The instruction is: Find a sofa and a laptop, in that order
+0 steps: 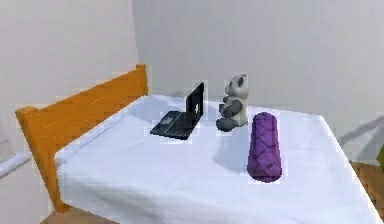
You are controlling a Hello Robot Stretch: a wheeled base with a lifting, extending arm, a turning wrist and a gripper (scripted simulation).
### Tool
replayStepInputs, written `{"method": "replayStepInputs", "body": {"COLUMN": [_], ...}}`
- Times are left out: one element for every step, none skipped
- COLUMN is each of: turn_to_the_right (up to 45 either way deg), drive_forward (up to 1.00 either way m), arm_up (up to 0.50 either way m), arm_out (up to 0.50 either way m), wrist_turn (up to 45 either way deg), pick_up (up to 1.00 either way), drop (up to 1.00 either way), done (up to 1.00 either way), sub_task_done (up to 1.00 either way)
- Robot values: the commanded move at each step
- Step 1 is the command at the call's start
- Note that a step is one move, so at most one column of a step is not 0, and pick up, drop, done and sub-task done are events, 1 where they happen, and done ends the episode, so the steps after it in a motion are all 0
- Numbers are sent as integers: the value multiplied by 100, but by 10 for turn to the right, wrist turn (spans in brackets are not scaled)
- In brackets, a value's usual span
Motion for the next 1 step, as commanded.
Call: {"method": "replayStepInputs", "body": {"turn_to_the_right": [0], "drive_forward": [0], "arm_up": [0], "arm_out": [0], "wrist_turn": [0], "pick_up": [0], "drop": [0], "done": [100], "sub_task_done": [0]}}
